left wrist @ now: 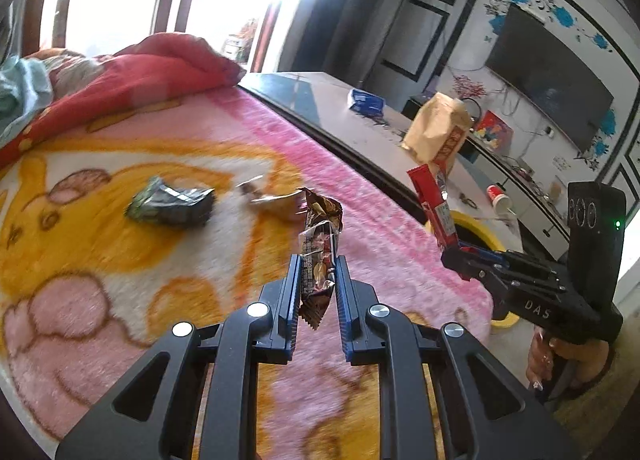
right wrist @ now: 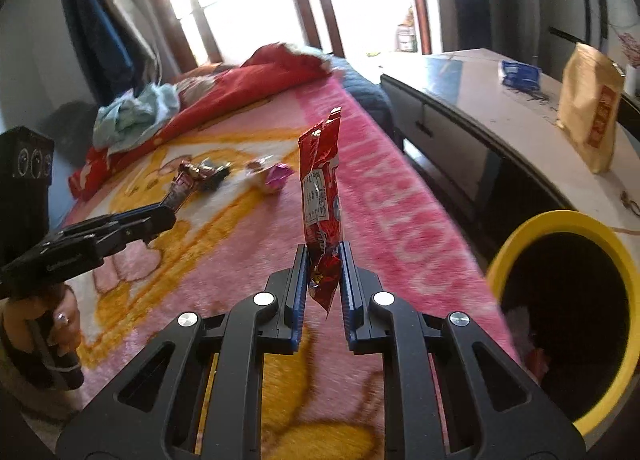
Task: Collect trash
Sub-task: 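Lift both wrappers and carry them over the yellow-rimmed bin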
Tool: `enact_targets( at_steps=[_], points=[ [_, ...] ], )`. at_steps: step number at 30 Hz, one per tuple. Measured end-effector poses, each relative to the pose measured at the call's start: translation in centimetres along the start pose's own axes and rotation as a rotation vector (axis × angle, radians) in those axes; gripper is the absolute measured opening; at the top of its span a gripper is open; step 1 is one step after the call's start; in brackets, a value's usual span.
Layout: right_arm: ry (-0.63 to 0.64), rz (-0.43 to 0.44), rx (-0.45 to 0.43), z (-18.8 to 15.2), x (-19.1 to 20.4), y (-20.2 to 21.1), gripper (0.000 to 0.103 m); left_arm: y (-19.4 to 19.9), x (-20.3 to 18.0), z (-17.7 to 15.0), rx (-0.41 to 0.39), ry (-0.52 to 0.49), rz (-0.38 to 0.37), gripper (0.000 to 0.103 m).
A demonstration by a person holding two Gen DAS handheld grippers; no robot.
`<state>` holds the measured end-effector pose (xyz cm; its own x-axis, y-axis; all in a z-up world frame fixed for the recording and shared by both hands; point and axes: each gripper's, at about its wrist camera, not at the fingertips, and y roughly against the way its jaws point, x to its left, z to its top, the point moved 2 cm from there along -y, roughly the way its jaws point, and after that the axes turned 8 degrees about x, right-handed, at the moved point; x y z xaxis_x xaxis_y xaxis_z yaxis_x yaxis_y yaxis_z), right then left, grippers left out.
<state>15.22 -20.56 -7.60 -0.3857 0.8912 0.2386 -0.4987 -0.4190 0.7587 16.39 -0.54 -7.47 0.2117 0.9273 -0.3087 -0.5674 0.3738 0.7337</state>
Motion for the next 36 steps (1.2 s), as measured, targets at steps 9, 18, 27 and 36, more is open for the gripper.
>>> enact_targets(
  at_steps=[9,18,27,36],
  points=[
    [-0.066,-0.067,-0.045,-0.5,-3.7,2.9,0.010,-0.7,-3.7,0.6,0.003,-0.073,-0.050,0.016],
    [-0.154,-0.135,-0.067,-1.7,-7.3,5.2,0.011,-2.4,-8.2,0.7,0.022,-0.154,-0.103,0.016],
    [-0.232,-0.203,-0.083,-3.2,-10.5,7.1,0.010,-3.9,-11.9,1.1,0.034,-0.223,-0.138,0.016],
    [-0.334,-0.275,-0.082,-4.8,-14.2,8.7,0.011,-5.9,-15.6,1.6,0.056,-0.273,-0.197,0.016]
  ],
)
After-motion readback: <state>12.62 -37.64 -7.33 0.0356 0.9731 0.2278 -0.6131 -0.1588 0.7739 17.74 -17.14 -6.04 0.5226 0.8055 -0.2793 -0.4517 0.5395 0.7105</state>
